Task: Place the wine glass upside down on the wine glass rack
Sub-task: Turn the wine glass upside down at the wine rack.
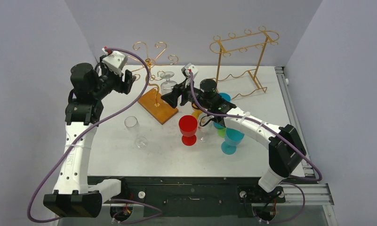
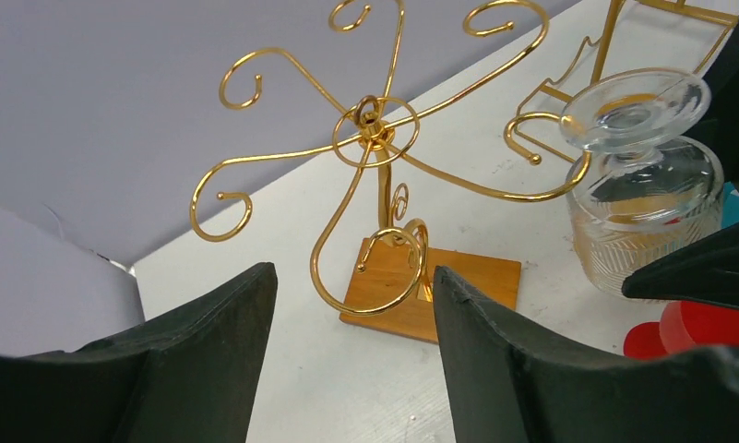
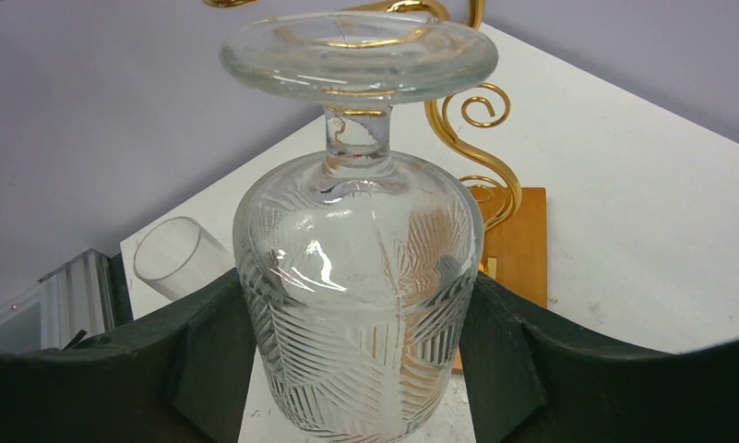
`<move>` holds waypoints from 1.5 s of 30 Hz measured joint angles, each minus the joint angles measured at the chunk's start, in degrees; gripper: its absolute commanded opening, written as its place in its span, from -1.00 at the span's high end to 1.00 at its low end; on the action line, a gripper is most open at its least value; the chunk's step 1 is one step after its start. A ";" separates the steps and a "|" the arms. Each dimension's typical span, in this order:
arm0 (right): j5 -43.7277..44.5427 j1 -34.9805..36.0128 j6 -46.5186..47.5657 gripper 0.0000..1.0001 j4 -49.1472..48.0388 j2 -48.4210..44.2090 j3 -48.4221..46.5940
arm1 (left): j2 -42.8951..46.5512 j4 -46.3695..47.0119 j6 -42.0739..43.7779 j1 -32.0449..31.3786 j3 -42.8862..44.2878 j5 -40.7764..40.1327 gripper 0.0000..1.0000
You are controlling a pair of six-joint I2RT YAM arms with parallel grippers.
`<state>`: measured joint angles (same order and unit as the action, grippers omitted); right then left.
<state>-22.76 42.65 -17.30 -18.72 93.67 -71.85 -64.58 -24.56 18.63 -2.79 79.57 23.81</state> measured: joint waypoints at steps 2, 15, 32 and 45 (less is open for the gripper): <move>-0.02 -0.33 -0.02 1.00 -0.17 0.00 -0.20 | -1.38 -0.68 -2.08 0.79 0.59 -0.02 -0.18; -0.70 -2.54 -0.02 1.00 -0.20 4.46 -4.57 | -4.61 -1.42 -4.92 1.03 0.66 -0.04 -0.13; -1.75 -2.36 0.72 1.00 2.78 10.12 -13.31 | -4.70 -1.44 -2.25 1.01 -0.46 0.87 0.05; -1.86 -1.42 2.19 1.00 5.07 12.11 -14.64 | -5.01 -1.60 -1.40 0.85 -0.46 1.90 0.11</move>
<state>-24.62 41.23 -15.11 -13.65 105.78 -86.50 -69.58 -26.15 17.23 -1.93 79.11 25.71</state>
